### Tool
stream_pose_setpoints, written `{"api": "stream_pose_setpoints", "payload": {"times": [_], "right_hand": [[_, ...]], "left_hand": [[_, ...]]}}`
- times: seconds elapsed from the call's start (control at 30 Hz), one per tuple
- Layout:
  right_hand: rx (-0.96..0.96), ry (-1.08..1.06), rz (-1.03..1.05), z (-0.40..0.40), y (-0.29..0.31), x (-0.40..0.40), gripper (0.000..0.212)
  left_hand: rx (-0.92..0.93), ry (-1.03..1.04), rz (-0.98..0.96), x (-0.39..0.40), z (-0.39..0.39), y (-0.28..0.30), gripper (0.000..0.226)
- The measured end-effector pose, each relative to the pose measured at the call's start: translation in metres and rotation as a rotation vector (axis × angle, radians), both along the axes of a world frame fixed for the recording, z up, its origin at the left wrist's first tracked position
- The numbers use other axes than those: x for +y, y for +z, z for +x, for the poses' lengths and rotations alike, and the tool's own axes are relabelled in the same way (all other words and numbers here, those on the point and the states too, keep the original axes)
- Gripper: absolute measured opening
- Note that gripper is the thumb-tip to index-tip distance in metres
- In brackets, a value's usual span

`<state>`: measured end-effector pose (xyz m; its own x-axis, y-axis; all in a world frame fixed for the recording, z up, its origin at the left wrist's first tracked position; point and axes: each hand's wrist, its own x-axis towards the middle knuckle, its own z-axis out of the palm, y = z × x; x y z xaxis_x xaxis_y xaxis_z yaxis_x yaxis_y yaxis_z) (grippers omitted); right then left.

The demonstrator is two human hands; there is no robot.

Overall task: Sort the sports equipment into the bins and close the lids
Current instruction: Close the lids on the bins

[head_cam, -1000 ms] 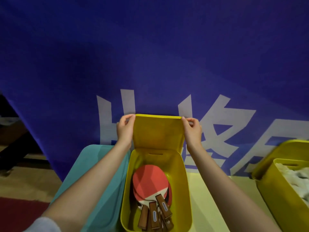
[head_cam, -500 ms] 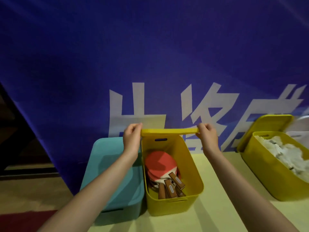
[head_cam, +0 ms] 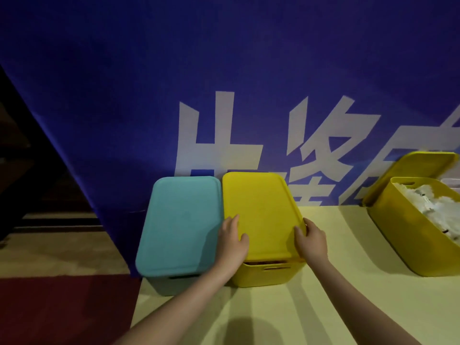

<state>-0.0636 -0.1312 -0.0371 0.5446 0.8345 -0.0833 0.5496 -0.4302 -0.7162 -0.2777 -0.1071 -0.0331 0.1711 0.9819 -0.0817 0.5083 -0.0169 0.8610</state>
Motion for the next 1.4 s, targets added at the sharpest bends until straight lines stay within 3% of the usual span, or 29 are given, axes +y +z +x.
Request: {"api": "stream_pose_setpoints", "payload": {"times": [0.3, 0.63, 0.9, 1.1, 1.23, 1.4], "right_hand": [[-0.197, 0.102, -0.01, 0.035, -0.017, -0.007, 0.049], [-0.039, 0.207, 0.058, 0.039, -0.03, 0.005, 0.048], [-0.071, 0.252, 0.066, 0.043, -0.039, 0.009, 0.046], [-0.058, 0.329, 0.024, 0.059, -0.031, 0.034, 0.047], [-0.083, 0.428, 0.094, 0.064, -0.02, 0.083, 0.053], [0.105, 0.294, 0.018, 0.064, -0.014, 0.157, 0.048]], "left_hand": [[0.387, 0.04, 0.094, 0.006, 0.005, -0.017, 0.054], [0.665, 0.055, 0.216, 0.021, 0.015, -0.019, 0.048], [0.788, 0.06, 0.254, 0.029, 0.023, -0.028, 0.047], [0.807, 0.026, 0.277, 0.06, 0.022, -0.011, 0.031], [0.735, -0.034, 0.146, 0.099, 0.029, -0.001, 0.046], [0.654, 0.038, 0.096, 0.163, 0.034, 0.003, 0.052]]}}
